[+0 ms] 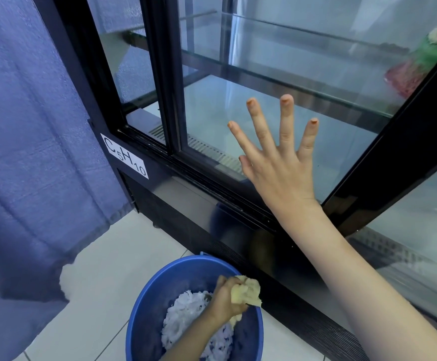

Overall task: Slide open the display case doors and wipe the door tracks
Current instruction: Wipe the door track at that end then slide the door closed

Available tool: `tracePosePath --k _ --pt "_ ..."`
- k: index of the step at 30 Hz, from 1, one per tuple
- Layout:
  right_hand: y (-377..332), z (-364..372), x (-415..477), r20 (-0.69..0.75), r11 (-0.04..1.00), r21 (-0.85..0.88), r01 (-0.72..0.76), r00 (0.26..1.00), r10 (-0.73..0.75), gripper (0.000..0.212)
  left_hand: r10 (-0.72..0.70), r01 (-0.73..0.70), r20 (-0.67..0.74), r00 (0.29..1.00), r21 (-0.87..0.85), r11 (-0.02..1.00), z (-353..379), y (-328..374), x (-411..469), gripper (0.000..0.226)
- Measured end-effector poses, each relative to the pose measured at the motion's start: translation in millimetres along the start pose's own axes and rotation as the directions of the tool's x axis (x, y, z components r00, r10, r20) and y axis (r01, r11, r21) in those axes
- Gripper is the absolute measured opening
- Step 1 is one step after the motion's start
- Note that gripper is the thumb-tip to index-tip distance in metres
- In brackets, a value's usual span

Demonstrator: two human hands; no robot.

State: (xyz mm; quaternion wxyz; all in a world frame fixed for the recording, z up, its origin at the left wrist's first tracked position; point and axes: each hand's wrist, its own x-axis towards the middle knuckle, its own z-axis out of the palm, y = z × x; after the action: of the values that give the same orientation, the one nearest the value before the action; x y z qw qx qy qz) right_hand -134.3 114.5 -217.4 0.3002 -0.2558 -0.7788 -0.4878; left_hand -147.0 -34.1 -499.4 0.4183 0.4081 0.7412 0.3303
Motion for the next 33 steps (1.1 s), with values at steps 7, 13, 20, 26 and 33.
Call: tracePosePath --k 7,13,20,26,33 --pt "-1.8 3.6 -1.5 -0.035 1.0 0.011 -0.028 0.999 0.028 0.061 -0.006 0.017 -0.246 0.969 0.041 0.999 -50.8 0.9 5.1 0.031" --pt "-3.4 7.6 -4.7 -0.065 0.998 0.037 -0.052 0.996 0.055 0.055 0.003 -0.057 -0.425 0.905 -0.114 0.992 -101.9 20.1 -14.1 0.035" --pt "-4.6 11.3 -4.9 -0.122 0.994 0.095 -0.062 0.99 0.074 0.056 -0.014 -0.307 -0.671 0.742 -0.358 0.882 -166.4 72.3 -33.9 0.029" --pt "-9.8 13.5 -3.3 -0.172 0.988 0.122 -0.091 0.979 0.111 0.049 -0.202 -0.408 -0.737 0.645 -0.555 0.725 -206.4 128.9 -32.2 0.011" --pt "-11.3 16.3 -1.2 -0.194 0.989 0.102 -0.107 0.973 0.125 0.046 -0.262 -0.367 -0.752 0.605 -0.555 0.747 -216.5 153.9 -42.4 0.028"
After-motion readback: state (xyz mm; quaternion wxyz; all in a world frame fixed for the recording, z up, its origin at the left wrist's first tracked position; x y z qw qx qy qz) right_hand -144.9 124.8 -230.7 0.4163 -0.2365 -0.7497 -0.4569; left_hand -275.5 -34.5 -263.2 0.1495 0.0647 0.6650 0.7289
